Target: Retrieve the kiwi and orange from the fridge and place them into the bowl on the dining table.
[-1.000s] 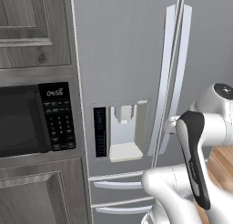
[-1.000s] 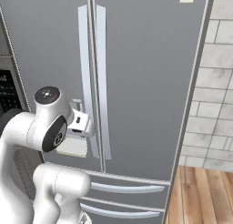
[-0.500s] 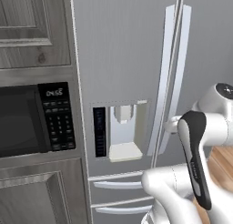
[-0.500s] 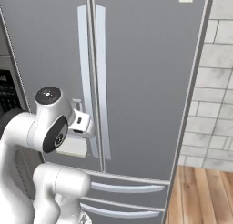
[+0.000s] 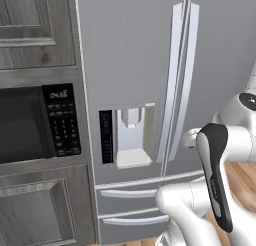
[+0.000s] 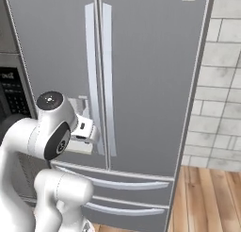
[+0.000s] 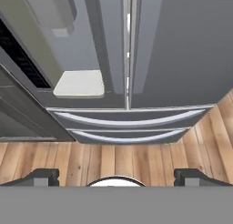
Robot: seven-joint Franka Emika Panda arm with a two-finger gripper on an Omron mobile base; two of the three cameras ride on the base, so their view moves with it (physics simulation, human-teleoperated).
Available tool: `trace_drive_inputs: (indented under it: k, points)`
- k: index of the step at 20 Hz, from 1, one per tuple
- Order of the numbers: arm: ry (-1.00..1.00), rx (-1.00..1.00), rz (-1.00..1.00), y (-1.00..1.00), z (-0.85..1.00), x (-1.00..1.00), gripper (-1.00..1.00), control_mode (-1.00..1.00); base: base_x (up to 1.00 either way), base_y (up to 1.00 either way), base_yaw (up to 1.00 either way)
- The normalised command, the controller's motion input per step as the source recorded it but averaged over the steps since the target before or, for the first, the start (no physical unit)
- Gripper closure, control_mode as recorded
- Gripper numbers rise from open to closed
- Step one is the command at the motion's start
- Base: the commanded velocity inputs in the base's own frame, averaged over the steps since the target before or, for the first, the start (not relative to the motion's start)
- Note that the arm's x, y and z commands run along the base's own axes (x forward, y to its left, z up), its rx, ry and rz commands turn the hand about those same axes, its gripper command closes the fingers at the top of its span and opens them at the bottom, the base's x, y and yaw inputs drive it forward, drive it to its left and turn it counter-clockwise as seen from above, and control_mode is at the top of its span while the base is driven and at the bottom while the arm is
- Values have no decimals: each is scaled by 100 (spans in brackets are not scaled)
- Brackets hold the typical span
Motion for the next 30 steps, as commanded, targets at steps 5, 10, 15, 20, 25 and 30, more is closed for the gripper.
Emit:
trace_drive_inputs:
  k: [5,10,15,20,25,30]
  points:
    - [0,0,0,0,0,0,-100,100,-53,-7,0]
    - [0,0,0,0,0,0,-100,100,-64,-11,0]
    - [0,0,0,0,0,0,-100,100,-58,-14,0]
    - [0,0,0,0,0,0,-100,100,-45,-15,0]
    - [0,0,0,0,0,0,-100,100,-7,-35,0]
    - [0,0,0,0,0,0,-100,100,10,-39,0]
